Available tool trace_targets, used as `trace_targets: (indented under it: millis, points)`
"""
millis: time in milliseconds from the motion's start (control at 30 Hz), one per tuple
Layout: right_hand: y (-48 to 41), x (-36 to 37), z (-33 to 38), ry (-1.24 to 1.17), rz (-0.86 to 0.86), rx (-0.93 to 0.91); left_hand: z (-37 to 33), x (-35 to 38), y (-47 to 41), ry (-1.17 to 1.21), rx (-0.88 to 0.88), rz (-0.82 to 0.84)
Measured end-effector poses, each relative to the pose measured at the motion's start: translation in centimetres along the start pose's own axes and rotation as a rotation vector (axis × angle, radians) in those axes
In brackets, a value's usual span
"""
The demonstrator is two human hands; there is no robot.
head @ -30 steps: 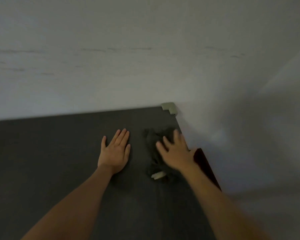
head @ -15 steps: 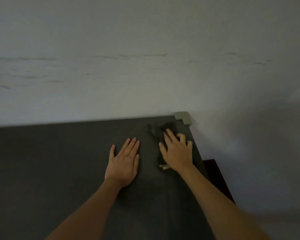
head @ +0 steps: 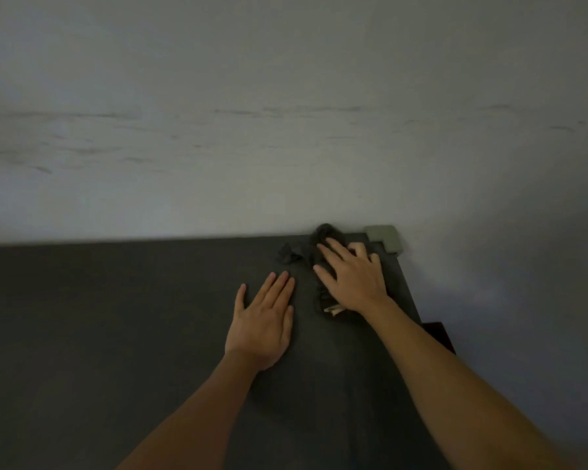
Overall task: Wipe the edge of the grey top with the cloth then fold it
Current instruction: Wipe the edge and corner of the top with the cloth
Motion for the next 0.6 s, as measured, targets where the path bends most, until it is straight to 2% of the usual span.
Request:
trace_targets:
  millis: [100,200,400,600]
  points:
    - [3.6,-1.2,-4.1,-0.027,-0.079,0.246,0.0,-0.1,0.2,0.012,-0.005,-0.003]
    - [8.4,-1.5,-6.5,0.006,-0.121,0.375,0.0,0.0,0.2,0.033,-0.005,0.0]
    - [6.2,-2.3,-6.7,-0.056,-0.095,0.467,-0.1,-0.2,0.3,0.032,-0.002,-0.019]
    - [9.2,-1.8,-7.3,-0.05,-0.143,0.547,0.0,-0.2,0.1,0.027,-0.004,-0.01]
Point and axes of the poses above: each hand's wrist, its own y-axis away from the middle knuckle, its own x-axis out of the palm, z = x × y, the point moved 10 cm from there along -y, towards the middle knuckle, and after that the axes turned 10 degrees about -y, right-handed, at the moved point
